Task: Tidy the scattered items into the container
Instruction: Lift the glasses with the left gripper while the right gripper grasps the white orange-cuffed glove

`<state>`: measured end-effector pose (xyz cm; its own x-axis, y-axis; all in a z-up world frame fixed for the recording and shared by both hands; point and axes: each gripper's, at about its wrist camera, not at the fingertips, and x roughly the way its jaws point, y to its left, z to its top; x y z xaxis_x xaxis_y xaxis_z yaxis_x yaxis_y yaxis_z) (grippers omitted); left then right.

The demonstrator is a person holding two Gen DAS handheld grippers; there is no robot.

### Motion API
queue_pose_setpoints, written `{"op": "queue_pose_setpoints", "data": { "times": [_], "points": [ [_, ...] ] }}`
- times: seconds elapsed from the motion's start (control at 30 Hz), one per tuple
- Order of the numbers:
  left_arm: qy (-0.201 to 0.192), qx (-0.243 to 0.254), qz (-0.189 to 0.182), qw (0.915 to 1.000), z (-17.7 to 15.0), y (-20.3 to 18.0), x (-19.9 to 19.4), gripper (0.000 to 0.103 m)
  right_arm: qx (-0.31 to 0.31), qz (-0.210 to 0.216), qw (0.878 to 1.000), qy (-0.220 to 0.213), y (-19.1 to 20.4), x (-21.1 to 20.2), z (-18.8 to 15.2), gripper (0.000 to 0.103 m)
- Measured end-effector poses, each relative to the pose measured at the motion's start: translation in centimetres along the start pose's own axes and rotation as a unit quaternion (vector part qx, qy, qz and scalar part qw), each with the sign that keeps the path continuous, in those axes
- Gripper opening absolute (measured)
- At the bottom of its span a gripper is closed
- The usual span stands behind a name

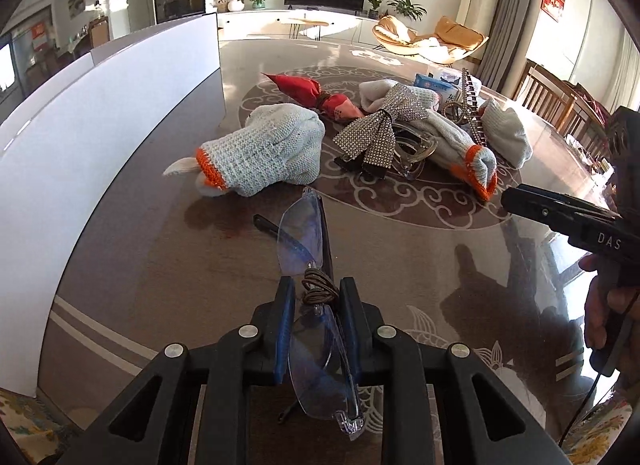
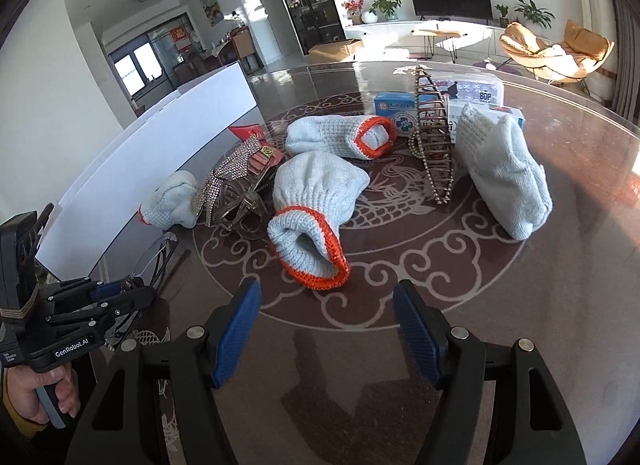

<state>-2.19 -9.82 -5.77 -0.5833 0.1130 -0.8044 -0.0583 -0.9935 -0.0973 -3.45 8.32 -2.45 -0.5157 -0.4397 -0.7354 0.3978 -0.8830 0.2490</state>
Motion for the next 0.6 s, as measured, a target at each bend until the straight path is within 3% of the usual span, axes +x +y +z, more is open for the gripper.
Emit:
{"op": "queue_pose_setpoints", "data": {
  "times": [0.1, 0.23, 0.27, 0.3, 0.4, 0.53, 0.6],
  "points": [
    [-0.001, -0.013, 0.001, 0.9999, 0.3, 0.0, 0.3, 0.022, -0.045, -0.007, 0.999, 0.028, 1.1, 2.5, 1.9, 0.070],
    [-0.002, -0.019, 0.005, 0.9998, 0.6, -0.1, 0.5, 0.022, -0.069, -0.031, 0.997, 0.023, 1.9, 5.0, 3.5, 0.066],
    [-0.002, -0.020, 0.006, 0.9998, 0.6, -0.1, 0.5, 0.022, -0.066, -0.028, 0.997, 0.019, 1.8, 5.3, 3.7, 0.053],
    [-0.002, -0.020, 0.006, 0.9998, 0.7, -0.2, 0.5, 0.022, -0.064, -0.034, 0.997, 0.023, 1.8, 5.6, 3.6, 0.027],
    [-0.002, -0.017, 0.005, 0.9998, 0.6, -0.2, 0.5, 0.022, -0.050, -0.042, 0.998, 0.023, 1.8, 4.9, 2.8, 0.027],
    [0.005, -0.013, -0.008, 0.9999, 0.2, -0.2, 0.1, 0.022, -0.073, -0.061, 0.995, 0.022, 2.2, 1.7, -0.8, 0.028],
    [0.005, -0.010, -0.012, 0.9999, 0.0, -0.2, 0.0, 0.023, -0.080, -0.075, 0.994, 0.014, 2.1, 0.4, -2.4, 0.034]
  ]
}}
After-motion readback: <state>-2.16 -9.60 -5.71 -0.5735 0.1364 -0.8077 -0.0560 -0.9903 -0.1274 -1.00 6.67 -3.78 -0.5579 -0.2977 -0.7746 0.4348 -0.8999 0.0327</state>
